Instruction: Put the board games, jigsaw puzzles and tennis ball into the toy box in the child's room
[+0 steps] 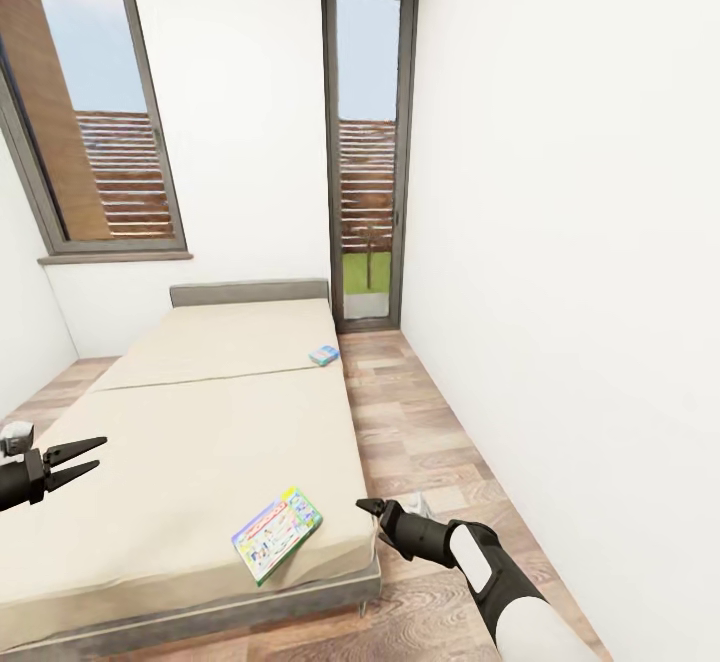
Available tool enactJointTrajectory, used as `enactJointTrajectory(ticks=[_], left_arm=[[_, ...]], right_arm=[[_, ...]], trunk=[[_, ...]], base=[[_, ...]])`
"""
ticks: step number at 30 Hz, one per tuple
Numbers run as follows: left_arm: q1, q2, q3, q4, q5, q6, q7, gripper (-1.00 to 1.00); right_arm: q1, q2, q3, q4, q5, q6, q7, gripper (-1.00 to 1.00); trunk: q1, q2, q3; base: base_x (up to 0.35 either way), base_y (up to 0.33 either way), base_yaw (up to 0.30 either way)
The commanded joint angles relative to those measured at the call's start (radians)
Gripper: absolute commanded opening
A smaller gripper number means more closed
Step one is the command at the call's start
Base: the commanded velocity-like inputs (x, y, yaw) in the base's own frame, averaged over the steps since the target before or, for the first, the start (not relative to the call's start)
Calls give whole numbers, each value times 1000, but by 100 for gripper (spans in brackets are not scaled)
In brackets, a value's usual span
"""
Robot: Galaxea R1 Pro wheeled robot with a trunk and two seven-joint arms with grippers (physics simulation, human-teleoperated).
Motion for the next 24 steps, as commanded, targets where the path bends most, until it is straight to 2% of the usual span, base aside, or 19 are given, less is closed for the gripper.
enactJointTrajectory(ticks=[1,7,14,17,24], left_arm=[[-1,0,0,0,3,9,-3,100],[-1,1,1,0,5,6,-7,100],[-1,5,3,0,10,4,-12,100],[-1,6,4,0,11,4,-13,100],[-1,8,7,1,12,19,-14,100]], right_arm=[[-1,1,-7,-1,-2,7,2,100],[-1,1,-12,0,-30,9,11,100],[-1,1,-12,1,-169,16,20,100],[-1,1,-12,2,-193,17,21,100],[-1,1,-12,2,-207,20,21,100]], trunk=[[4,-8,-4],[27,-50,-23],[54,-99,-45],[65,-120,-54],[92,-169,-76]], base=[[0,0,0],[0,0,0],[0,0,0],[0,0,0],[0,0,0]])
